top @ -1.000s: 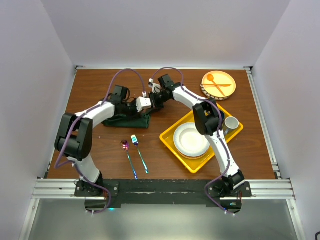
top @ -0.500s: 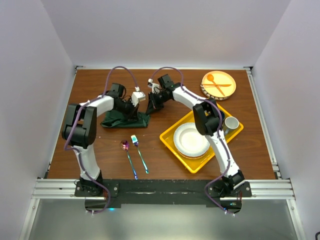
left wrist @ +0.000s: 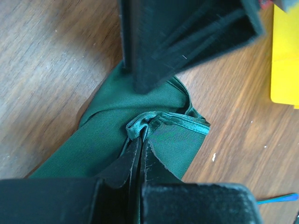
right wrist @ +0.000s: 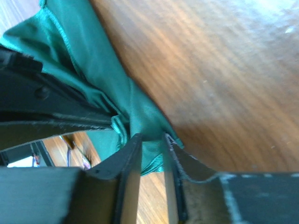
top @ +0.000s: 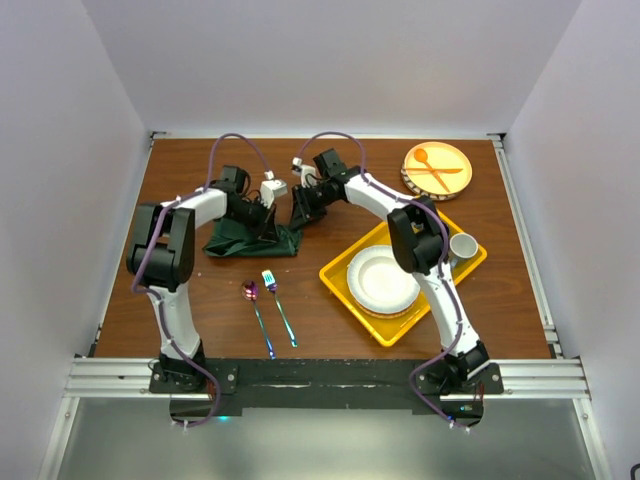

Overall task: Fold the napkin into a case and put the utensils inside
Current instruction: Stuff the top corner of the smaller-rectangle-folded napkin at the center of the board.

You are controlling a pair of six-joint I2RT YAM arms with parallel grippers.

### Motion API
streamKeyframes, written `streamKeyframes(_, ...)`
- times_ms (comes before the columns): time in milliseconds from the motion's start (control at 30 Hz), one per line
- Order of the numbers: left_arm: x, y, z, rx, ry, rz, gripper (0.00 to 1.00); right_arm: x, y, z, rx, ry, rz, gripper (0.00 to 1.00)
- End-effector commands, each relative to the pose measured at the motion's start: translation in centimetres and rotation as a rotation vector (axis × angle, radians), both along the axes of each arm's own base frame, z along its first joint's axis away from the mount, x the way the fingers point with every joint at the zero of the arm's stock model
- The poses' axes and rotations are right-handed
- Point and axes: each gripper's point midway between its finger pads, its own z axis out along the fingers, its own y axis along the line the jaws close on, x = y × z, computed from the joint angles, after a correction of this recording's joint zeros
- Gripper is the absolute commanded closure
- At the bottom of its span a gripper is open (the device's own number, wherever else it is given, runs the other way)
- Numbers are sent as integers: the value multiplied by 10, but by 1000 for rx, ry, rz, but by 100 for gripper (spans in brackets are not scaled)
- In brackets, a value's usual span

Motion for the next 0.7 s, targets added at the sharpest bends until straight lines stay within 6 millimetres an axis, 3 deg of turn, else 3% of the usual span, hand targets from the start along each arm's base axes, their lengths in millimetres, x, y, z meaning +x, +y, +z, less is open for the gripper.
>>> streamKeyframes(0, -3, 2, -10, -13, 92, 52, 100, 0, 12, 44, 16, -181, 57, 65)
streamKeyframes(300, 2, 0, -14, -46, 147, 120, 100, 1, 9, 19, -83, -252, 87, 65)
streamKeyframes(600, 1, 0, -20, -58, 177, 149, 100, 0, 8, 18, -135, -315, 109, 63)
streamKeyframes(667, 1, 0, -20, -63, 177, 148, 100, 3, 8, 28, -130, -343, 103, 61)
